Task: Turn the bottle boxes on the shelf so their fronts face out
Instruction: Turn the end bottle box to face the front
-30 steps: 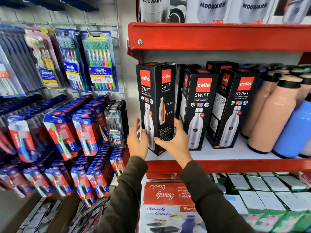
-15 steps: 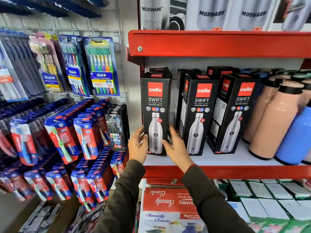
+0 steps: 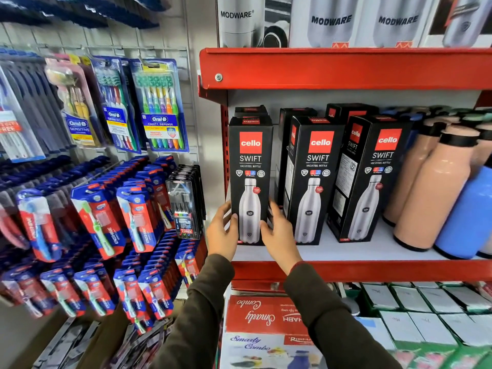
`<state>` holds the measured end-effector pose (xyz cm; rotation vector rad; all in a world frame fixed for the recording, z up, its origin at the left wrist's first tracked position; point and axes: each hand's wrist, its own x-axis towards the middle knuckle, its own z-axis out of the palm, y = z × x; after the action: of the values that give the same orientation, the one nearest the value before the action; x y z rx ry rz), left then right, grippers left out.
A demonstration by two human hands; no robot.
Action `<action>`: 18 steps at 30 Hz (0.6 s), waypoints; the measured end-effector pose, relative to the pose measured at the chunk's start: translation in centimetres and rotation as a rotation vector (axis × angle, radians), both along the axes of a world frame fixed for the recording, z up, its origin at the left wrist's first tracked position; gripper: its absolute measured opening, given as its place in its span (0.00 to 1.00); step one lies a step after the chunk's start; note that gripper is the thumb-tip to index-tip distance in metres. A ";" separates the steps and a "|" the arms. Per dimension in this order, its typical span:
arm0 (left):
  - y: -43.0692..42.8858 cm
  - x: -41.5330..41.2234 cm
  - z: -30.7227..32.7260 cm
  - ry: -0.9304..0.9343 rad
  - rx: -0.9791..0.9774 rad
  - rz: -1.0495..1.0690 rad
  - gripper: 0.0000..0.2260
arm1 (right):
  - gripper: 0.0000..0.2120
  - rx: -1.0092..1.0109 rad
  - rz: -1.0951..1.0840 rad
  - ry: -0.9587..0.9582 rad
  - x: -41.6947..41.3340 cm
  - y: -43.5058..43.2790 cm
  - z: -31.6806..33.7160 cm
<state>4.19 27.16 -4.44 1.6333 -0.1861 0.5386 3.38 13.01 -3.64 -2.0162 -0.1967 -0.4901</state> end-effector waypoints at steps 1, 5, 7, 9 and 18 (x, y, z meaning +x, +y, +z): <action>0.1 0.0 0.0 0.004 0.000 -0.003 0.17 | 0.29 0.025 -0.028 -0.012 0.0 0.1 -0.2; 0.1 -0.2 0.2 0.007 -0.010 -0.001 0.17 | 0.22 0.090 -0.065 -0.051 -0.3 0.3 -0.3; 0.2 -0.4 0.2 0.009 -0.009 -0.008 0.17 | 0.21 0.081 -0.057 -0.028 -0.5 0.2 -0.2; 0.2 -0.7 0.1 0.007 -0.012 -0.013 0.17 | 0.21 0.084 -0.041 -0.001 -0.7 -0.1 -0.1; 0.5 -3.4 -0.7 0.003 -0.103 -0.010 0.18 | 0.21 0.179 0.001 0.025 -3.3 -0.8 -0.4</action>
<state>0.75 27.62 -5.10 1.5325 -0.1613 0.5297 0.05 12.26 -4.02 -1.8459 -0.1337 -0.4655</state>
